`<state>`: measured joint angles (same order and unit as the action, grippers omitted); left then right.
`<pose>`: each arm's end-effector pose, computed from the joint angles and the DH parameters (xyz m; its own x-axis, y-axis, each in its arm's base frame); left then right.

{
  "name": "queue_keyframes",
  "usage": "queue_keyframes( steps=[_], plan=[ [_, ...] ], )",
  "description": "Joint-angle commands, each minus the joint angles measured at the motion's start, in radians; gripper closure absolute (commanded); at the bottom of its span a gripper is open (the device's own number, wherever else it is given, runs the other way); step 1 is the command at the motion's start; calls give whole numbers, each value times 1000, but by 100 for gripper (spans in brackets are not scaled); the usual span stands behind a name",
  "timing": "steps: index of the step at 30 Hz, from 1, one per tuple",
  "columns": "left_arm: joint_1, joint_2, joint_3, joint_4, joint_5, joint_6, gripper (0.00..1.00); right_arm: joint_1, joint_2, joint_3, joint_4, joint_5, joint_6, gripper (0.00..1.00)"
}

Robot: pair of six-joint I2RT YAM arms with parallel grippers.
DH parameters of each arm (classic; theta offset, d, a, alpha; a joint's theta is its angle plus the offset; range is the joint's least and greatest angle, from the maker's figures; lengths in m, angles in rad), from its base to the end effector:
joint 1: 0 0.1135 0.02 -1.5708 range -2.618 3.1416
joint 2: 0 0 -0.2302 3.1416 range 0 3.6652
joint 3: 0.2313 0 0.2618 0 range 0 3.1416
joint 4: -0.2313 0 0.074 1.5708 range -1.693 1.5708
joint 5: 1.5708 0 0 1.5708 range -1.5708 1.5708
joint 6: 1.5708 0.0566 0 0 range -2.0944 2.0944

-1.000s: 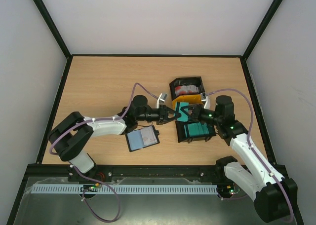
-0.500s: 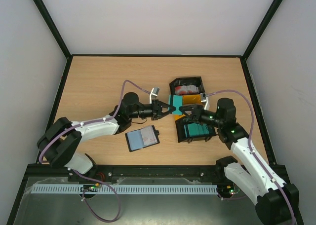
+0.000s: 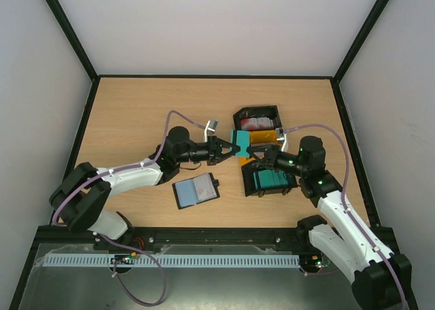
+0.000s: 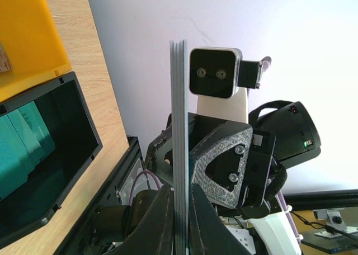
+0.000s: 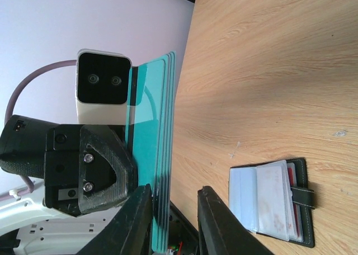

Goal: Put the credit cards into the card holder
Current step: Pick up the credit card from the storage box.

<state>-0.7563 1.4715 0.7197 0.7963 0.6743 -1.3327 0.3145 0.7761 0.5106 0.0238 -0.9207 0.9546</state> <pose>0.2248 -0.2607 0.2176 -0.9542 -0.1434 -0.2626 0.2649 0.0034 -0.9643 0.1976 0.1117 0.2399 -0.8841 0.2318 -0.4056 -0.3472 0.2549 0.9025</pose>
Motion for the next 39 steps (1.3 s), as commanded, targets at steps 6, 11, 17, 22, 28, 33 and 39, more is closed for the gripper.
queue_keyframes(
  steps=[6,11,17,22,28,33,39],
  plan=[
    [23,-44,-1,74,9,-4,97,2,-13,-27,15,-1,16,79],
    [24,-41,-1,101,22,-20,97,2,8,-34,19,-24,14,81],
    [23,-44,-4,173,51,-48,97,1,40,-43,27,-36,17,91],
    [23,-49,-14,274,80,-86,97,1,59,-47,50,-51,32,94],
    [18,-46,-20,397,113,-132,97,1,75,-60,141,-98,89,91],
    [2,-45,-1,389,134,-115,97,1,85,-60,213,-133,131,86],
    [-25,-42,29,311,145,-60,97,1,105,-47,251,-156,146,85]
  ],
)
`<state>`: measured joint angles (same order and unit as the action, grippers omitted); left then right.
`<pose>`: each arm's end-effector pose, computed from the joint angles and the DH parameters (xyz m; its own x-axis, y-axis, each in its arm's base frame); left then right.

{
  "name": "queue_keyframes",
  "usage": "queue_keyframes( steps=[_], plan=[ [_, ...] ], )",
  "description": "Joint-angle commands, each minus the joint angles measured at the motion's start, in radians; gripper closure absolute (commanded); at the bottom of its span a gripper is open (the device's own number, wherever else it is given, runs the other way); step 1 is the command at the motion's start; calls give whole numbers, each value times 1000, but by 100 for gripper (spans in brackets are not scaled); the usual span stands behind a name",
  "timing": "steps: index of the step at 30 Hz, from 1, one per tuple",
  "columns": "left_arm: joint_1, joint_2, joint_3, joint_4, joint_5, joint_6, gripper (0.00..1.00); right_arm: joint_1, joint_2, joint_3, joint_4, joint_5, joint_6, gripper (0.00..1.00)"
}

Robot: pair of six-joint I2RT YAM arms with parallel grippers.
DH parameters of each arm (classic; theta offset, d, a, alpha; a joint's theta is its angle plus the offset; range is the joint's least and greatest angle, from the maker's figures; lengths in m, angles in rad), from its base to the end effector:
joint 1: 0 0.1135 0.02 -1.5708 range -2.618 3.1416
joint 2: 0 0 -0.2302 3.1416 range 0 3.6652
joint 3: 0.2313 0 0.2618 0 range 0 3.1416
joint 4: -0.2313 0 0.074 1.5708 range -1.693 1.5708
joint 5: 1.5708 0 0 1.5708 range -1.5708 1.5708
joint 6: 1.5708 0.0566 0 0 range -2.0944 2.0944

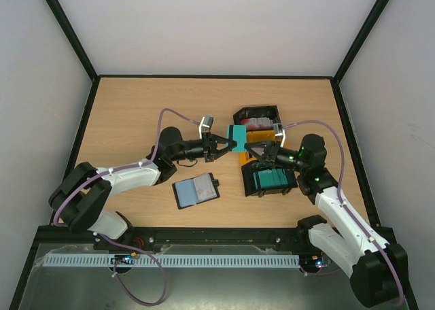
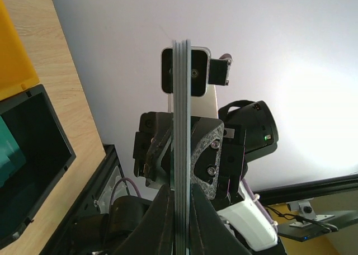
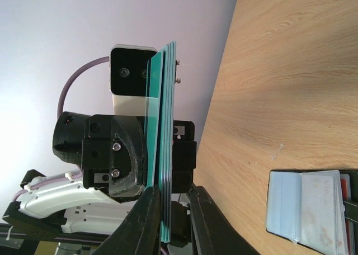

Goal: Put the credit cards into the card holder
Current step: Pick up the credit card from the storage box.

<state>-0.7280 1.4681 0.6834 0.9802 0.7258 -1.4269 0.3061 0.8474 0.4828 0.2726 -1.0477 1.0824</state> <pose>0.2238 -0.2498 0.2275 -0.9528 -0.1424 -0.2683 0.2846 -0.1100 -0.9523 0.2035 0.1157 0.2419 -0.9004 0.1781 -0.3969 -0.3792 0.1260 0.9167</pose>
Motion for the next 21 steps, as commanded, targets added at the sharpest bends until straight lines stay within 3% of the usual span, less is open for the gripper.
queue_keyframes(
  steps=[1,12,16,21],
  plan=[
    [-56,-38,70,110,95,46,97,10,36,-18,4,-32,20,84],
    [-71,-36,97,-21,93,120,97,11,39,-4,49,-40,56,82],
    [-77,-51,98,-15,99,128,97,11,45,-3,27,-13,62,92],
    [-83,-87,93,31,111,128,97,11,66,-10,-6,19,48,94]
  ],
)
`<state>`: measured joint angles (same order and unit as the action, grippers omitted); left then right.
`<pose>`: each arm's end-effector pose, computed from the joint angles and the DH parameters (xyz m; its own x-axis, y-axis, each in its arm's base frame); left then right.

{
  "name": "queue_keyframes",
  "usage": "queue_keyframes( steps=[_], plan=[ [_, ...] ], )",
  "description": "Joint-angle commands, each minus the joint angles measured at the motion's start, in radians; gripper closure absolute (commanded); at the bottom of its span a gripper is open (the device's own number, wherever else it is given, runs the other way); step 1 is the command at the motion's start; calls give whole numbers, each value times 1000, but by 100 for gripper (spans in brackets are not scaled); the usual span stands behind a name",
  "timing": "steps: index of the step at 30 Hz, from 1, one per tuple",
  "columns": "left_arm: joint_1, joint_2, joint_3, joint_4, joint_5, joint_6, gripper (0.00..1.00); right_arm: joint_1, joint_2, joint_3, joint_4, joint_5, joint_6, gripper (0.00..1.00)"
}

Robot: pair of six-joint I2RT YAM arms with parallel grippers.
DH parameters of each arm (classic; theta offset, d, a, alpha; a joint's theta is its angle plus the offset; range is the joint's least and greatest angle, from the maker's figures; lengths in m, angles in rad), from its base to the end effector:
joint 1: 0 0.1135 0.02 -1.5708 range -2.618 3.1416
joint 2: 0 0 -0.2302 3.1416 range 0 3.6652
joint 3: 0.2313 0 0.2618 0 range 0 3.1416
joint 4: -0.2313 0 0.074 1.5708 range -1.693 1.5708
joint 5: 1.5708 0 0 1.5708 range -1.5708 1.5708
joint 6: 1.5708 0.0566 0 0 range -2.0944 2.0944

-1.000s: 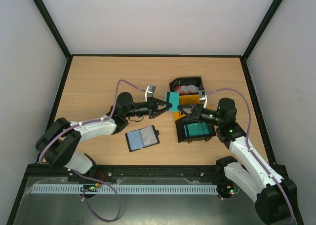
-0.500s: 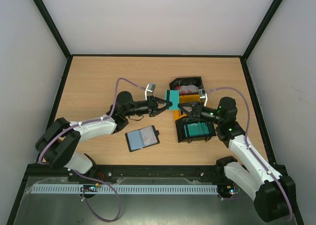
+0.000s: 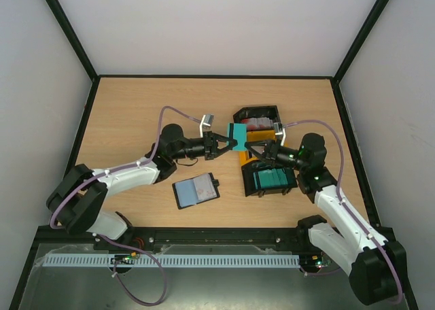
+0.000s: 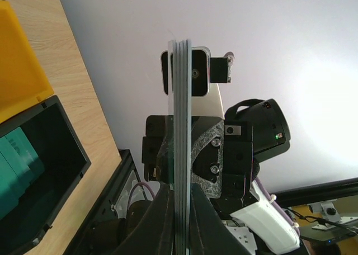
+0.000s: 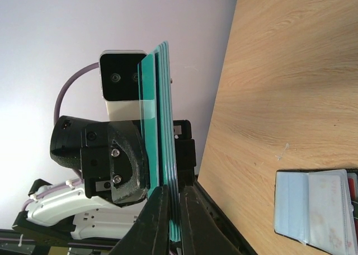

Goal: Put the credit cards into the card holder
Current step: Pick up the credit card from the storage box.

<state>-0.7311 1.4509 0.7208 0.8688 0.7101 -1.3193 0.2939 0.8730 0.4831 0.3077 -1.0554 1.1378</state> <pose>0.2271 -0.2533 0.2330 -0.9303 -0.1522 -0.3338 0.3453 -0.0562 -0.9368 0.2079 0.1144 0.2402 -0.9160 0.1902 -0.3533 -0.3368 0.1141 0.9346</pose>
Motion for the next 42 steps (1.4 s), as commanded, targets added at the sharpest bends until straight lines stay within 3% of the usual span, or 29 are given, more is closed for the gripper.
queue_keyframes(
  steps=[1,13,17,23,29,34,38,42],
  plan=[
    [-81,-75,57,151,128,19,97,24,46,-14,-34,25,-3,95],
    [-92,-82,37,427,172,-104,97,24,45,-50,174,-47,122,95],
    [-97,-89,40,439,176,-97,97,24,46,-52,238,-63,177,98],
    [-125,-113,80,286,181,43,97,24,52,-40,244,-64,198,98],
    [-173,-129,153,7,158,235,97,30,56,41,-6,-62,-12,93],
    [-183,-111,178,-36,159,242,97,42,50,71,5,-90,-46,86],
    [-180,-108,184,-73,125,232,97,42,22,88,30,-70,-22,98],
    [-165,-104,195,-152,70,197,97,42,-8,88,34,-2,17,98]
  ],
)
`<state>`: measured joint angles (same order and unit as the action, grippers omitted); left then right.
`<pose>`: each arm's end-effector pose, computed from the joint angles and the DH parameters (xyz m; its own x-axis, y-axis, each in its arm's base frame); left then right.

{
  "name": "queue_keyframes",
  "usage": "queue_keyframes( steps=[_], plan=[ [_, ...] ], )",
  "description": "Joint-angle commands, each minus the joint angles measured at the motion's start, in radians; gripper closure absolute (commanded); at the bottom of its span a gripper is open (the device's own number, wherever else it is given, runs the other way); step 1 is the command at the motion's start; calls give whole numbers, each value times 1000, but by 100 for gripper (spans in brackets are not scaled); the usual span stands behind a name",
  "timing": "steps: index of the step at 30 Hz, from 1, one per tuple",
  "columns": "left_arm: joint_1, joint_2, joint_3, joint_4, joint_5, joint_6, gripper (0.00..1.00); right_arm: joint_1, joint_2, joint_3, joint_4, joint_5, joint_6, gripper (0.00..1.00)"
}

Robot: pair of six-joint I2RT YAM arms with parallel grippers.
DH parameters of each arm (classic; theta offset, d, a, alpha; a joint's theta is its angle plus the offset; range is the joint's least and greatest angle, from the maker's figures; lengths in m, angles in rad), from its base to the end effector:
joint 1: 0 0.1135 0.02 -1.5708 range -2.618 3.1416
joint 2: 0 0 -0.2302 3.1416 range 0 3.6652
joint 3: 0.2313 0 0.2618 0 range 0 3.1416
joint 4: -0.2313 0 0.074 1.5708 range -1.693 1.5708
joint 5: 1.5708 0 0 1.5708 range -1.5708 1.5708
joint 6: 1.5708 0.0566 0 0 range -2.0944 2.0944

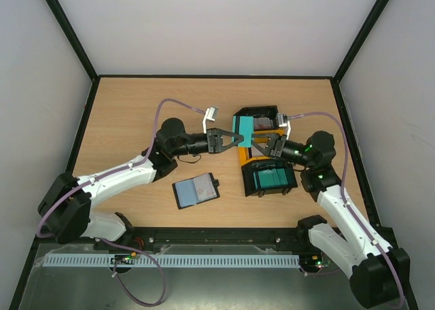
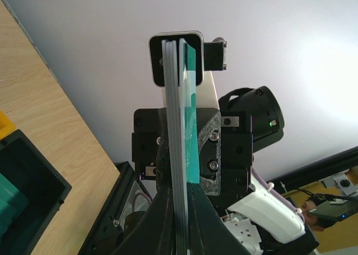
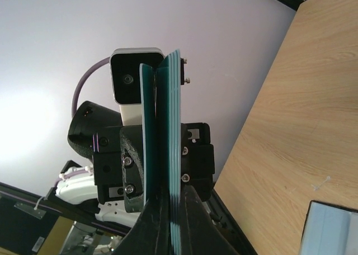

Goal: Put the credit cards into the card holder
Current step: Pick up the credit card from the storage box.

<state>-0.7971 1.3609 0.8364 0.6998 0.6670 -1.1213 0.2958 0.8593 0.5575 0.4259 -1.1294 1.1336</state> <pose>0.2121 -0.2672 0.2836 -0.8366 -0.1562 -0.5250 0.5389 -0.0632 -0.8400 0.2034 0.1155 0.2816 -0.8402 0.1486 -0.5215 -0.5234 0.0296 0.8516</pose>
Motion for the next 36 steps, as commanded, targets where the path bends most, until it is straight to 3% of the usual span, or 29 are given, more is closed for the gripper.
queue_keyframes(
  steps=[1,10,27,36],
  plan=[
    [-88,-14,76,12,105,-19,95,40,-2,13,-86,92,35,98],
    [-7,-38,19,7,68,-138,90,33,-72,47,-80,191,164,98],
    [32,-71,-30,-16,59,-150,83,26,-98,60,-44,213,264,98],
    [42,-90,-48,-56,50,-125,92,22,-106,74,-116,234,220,98]
  ],
)
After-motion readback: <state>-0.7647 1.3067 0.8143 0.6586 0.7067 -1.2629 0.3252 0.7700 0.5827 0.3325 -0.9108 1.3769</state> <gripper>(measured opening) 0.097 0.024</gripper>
